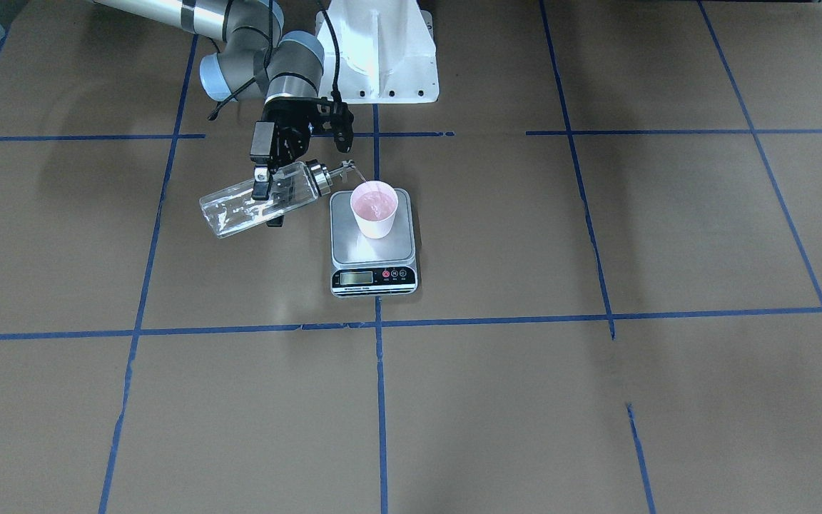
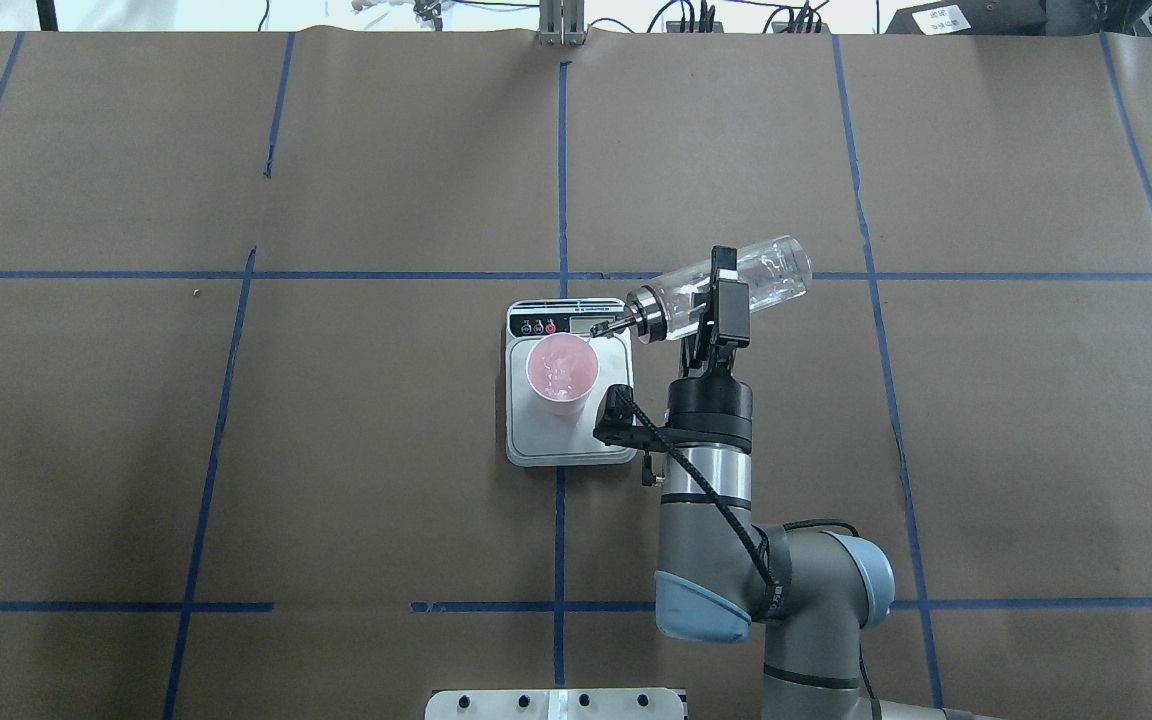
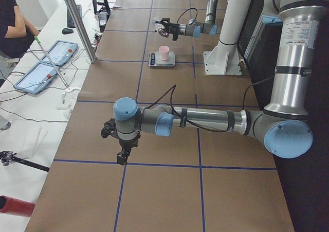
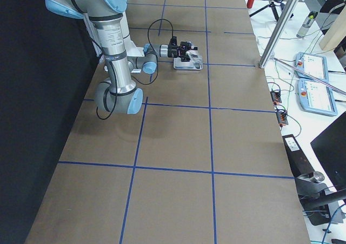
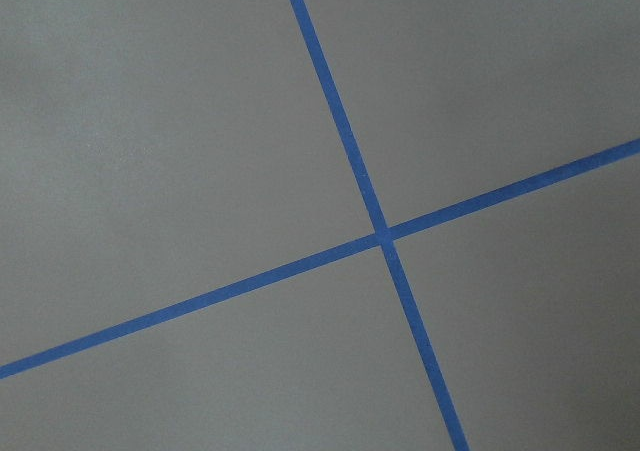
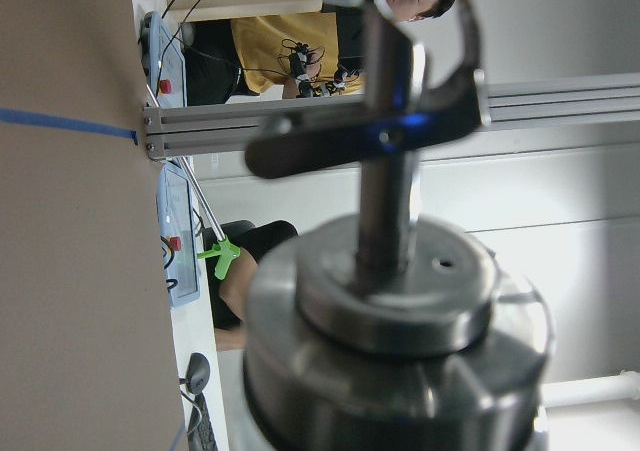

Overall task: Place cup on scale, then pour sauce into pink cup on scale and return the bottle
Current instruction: 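Rotate the bottle back upright with the right gripper, then carry the upright bottle back to its starting spot with the right gripper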

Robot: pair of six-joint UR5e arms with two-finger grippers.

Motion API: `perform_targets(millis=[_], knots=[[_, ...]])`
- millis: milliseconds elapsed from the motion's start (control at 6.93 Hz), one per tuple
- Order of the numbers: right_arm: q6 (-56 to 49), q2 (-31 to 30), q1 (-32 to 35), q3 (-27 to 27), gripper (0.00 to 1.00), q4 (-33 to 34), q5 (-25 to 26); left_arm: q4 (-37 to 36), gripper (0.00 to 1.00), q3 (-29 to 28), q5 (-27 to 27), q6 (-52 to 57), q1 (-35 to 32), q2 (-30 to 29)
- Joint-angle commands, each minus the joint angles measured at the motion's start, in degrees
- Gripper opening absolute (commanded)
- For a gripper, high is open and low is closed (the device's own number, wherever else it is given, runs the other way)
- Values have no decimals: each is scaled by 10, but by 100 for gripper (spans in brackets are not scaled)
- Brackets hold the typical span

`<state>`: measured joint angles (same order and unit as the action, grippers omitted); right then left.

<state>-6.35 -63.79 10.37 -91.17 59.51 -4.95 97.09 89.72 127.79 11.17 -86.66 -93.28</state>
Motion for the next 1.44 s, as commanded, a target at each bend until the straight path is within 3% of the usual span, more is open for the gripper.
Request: perform_targets(millis=[0,722,1011,1299], knots=[[40,-8,0,1,0,-51,-23,0,100,0,0,0,0,-1],[241,-31,3,-29,0,-60,-82,-1,100,6,1,0,-1,-2],[281,-95,6,-48,0,-178,-126,-1,100,11,1,0,-1,-2],[405,-127,23,-59,0,-209,-179,-30,100,34,0,0,-1,-2]])
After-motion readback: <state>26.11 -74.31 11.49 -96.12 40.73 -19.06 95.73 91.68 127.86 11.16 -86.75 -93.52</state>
